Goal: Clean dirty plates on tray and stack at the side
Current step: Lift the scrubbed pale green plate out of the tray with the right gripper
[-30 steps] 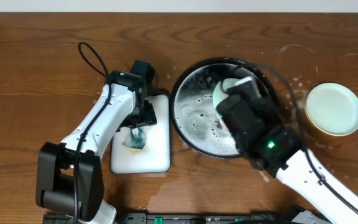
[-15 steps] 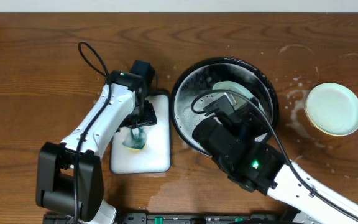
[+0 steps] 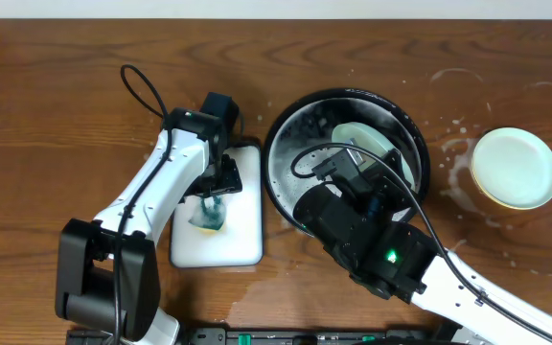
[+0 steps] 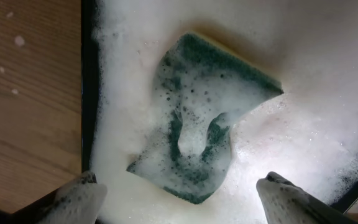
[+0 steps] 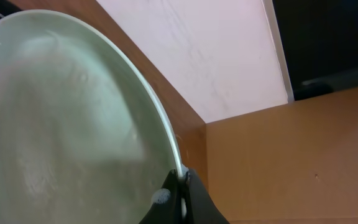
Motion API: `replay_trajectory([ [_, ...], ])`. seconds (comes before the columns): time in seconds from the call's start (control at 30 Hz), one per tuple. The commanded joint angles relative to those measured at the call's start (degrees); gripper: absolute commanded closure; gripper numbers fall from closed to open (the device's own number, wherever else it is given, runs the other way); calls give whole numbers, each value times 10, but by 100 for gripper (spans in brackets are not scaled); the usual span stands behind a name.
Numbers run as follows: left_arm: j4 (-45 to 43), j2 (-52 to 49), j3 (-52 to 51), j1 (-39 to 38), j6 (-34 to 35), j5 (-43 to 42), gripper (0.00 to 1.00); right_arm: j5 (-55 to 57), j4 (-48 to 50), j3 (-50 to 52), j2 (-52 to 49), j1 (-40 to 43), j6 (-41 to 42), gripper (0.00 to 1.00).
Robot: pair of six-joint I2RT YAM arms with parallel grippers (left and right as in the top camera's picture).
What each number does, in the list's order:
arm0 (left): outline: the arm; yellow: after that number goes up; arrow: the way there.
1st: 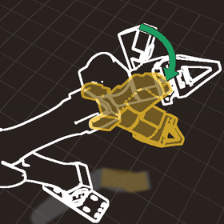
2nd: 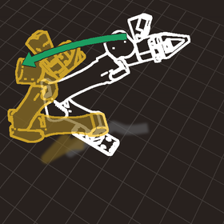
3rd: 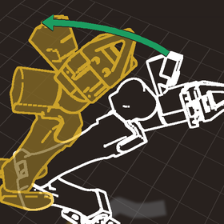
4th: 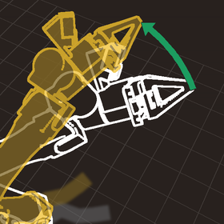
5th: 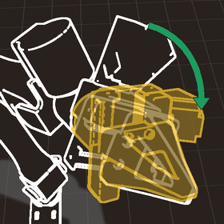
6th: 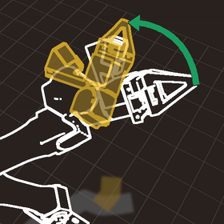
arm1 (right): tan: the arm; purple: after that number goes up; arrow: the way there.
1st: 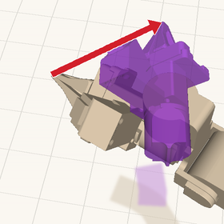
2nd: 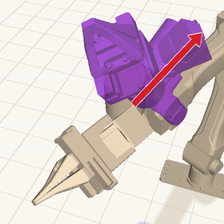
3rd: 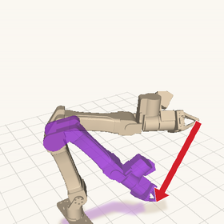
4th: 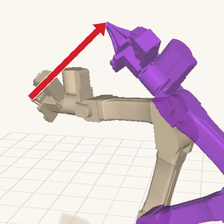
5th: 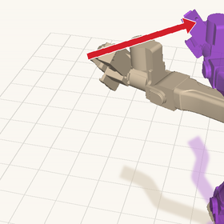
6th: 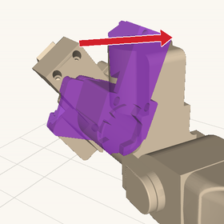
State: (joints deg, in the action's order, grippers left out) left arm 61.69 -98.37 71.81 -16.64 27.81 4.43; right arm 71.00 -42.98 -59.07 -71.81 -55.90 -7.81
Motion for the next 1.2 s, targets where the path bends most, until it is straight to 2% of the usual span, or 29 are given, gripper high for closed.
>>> replay_trajectory([
  [0.0, 3, 0, 0, 2, -3, 0, 15, 27, 1, -4, 7, -8, 0, 99],
  [0.8, 3, 0, 0, 2, -3, 0, 15, 27, 1, -4, 7, -8, 1, 99],
  [1.17, 3, 0, 0, 2, -3, 0, 14, -15, -1, -4, 7, 20, 41, 99],
])
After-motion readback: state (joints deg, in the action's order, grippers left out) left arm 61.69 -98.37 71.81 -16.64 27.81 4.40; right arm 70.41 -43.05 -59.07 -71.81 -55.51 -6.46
